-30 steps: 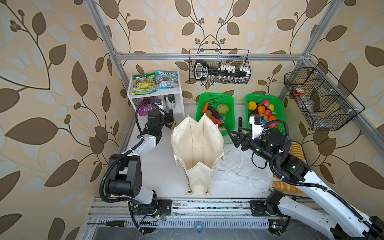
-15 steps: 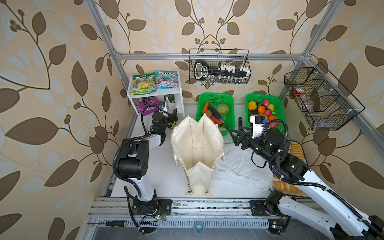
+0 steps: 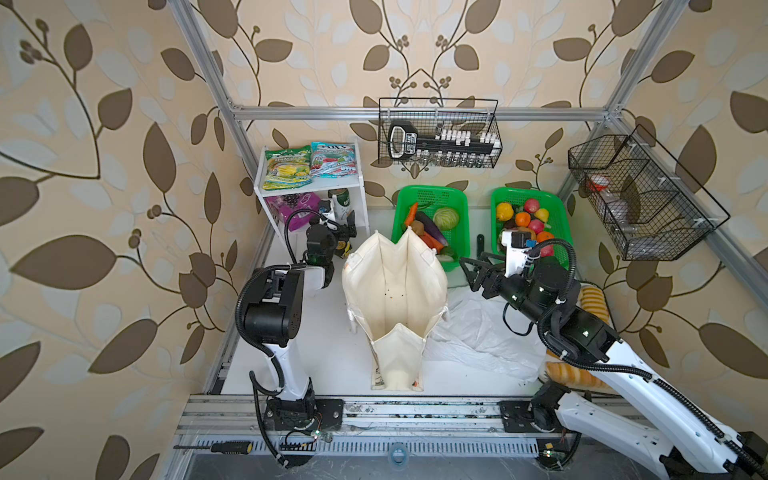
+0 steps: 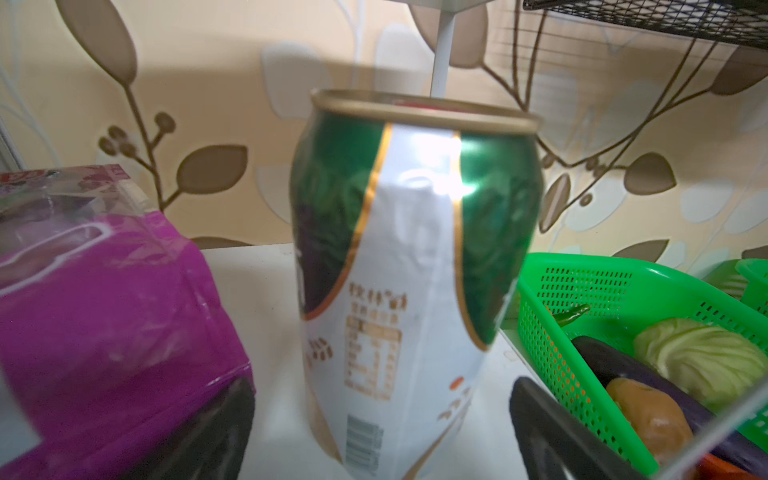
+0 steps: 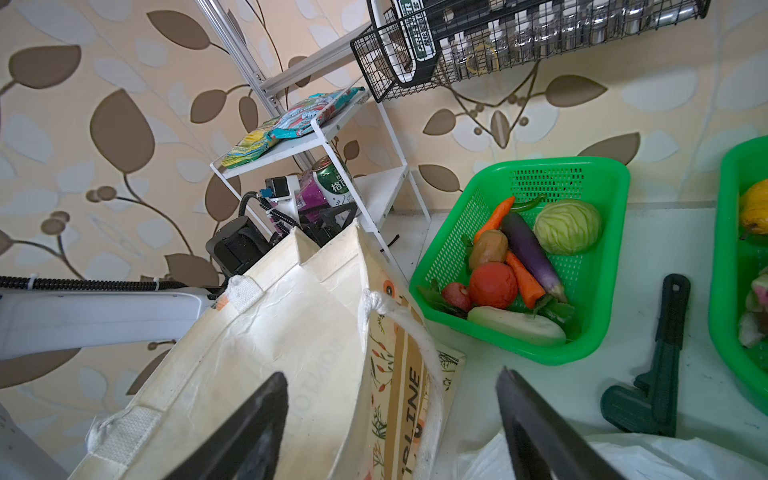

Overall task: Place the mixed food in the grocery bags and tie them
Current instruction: 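Release the tote bag and reach the left gripper toward the green can on the shelf, then grasp the green-and-white can with the left gripper and lift it off the shelf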

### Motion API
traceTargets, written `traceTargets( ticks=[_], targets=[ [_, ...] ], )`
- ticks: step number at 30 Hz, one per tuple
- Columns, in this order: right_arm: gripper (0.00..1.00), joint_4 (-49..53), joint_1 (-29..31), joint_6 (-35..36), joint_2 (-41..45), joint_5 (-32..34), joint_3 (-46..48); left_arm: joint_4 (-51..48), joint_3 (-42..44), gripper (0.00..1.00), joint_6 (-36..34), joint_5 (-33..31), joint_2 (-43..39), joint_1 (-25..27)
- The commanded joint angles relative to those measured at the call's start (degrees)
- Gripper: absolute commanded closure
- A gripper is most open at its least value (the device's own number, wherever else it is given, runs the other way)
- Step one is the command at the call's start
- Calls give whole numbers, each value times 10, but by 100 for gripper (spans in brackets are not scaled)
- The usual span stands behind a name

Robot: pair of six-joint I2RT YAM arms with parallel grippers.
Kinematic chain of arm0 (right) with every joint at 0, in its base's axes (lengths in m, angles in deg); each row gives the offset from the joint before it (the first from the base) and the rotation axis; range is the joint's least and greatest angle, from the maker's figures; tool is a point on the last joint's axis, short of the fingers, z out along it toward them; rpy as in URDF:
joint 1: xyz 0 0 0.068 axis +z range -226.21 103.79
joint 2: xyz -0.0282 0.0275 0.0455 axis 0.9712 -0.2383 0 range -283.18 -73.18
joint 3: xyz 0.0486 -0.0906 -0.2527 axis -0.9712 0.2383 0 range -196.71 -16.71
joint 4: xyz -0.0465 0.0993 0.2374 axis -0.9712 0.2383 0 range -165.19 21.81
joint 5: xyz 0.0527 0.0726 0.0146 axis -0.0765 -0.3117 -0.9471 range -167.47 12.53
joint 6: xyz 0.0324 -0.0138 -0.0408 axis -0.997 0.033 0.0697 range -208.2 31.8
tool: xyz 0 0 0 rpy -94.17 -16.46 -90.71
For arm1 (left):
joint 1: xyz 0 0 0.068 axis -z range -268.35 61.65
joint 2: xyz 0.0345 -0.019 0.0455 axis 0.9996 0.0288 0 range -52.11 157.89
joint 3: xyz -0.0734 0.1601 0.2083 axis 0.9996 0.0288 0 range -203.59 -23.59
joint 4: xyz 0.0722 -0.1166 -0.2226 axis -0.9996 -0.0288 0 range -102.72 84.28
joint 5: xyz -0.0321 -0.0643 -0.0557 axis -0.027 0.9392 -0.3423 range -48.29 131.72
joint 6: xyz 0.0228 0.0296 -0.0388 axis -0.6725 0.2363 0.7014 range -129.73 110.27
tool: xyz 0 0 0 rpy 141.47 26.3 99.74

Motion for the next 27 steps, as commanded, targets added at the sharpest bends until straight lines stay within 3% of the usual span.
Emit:
traceTargets(
  ticks=[1,15,27],
  targets=[
    [21,-3,-3,0,2,10,12,44,-24,2,-1,1,17,1],
    [21,0,-2,-7,-5,13,12,49,-71,3,-2,1,61,1],
    [20,3,-3,-11,-11,13,13,27,-75,13,-15,22,76,3]
  ],
)
